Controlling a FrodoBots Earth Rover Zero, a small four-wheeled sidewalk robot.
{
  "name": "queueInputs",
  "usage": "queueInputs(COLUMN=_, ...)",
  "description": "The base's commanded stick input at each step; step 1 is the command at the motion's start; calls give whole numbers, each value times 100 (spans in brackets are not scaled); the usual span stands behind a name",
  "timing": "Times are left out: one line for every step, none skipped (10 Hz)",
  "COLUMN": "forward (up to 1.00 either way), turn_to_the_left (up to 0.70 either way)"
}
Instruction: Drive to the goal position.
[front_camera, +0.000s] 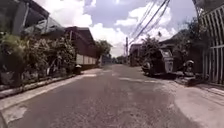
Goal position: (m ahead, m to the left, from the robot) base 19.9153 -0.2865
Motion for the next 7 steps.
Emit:
queueInputs(forward=100, turn_to_the_left=-6)
queueInputs(forward=100, turn_to_the_left=-22)
queueInputs(forward=100, turn_to_the_left=-27)
queueInputs(forward=100, turn_to_the_left=0)
queueInputs(forward=100, turn_to_the_left=0)
queueInputs(forward=100, turn_to_the_left=0)
queueInputs(forward=100, turn_to_the_left=0)
